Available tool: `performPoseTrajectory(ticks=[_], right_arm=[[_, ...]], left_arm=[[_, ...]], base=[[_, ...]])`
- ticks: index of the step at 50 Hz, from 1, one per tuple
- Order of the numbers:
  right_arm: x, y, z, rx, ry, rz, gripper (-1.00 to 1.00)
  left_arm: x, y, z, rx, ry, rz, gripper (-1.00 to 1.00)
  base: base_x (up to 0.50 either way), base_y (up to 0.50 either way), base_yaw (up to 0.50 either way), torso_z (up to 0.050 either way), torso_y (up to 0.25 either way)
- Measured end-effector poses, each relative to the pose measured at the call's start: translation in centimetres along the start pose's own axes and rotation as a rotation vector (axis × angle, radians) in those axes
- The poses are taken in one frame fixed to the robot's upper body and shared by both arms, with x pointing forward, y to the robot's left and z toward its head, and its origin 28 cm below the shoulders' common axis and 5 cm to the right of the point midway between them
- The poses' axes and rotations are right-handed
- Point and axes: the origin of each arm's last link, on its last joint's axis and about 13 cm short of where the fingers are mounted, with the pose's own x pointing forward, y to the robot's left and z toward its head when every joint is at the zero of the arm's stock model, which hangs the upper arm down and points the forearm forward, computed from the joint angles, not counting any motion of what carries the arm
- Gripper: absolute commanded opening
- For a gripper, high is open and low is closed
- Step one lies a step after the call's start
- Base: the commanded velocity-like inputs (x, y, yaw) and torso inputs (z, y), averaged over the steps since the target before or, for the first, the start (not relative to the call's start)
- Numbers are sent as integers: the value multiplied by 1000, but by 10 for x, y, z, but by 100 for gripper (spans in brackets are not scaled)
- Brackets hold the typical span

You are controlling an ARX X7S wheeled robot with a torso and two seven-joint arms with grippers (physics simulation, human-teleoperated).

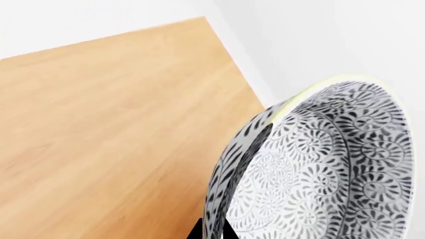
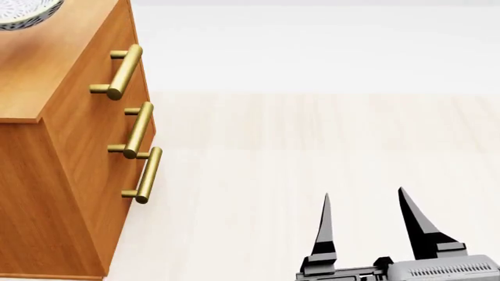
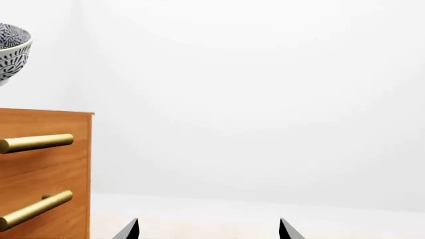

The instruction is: Put the bowl on top of the cabinet.

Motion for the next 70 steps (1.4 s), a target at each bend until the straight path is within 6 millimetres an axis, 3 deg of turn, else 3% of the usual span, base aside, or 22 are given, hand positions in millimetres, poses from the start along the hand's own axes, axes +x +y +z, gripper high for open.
performPoseTrajectory(ticks=[44,45,70], right_arm=[[-6,-4,-10,1,23,-28,100],[-6,-4,-10,1,24,-29,100],[-8,-5,-11,2,27,-35,100]], left_arm=[[18,8,-14,-26,-7,28,-100],[18,8,-14,-25,-8,28,100],[14,3,-12,-12,-29,14,100]], base=[[0,0,0,0,0],[0,0,0,0,0],[0,0,0,0,0]])
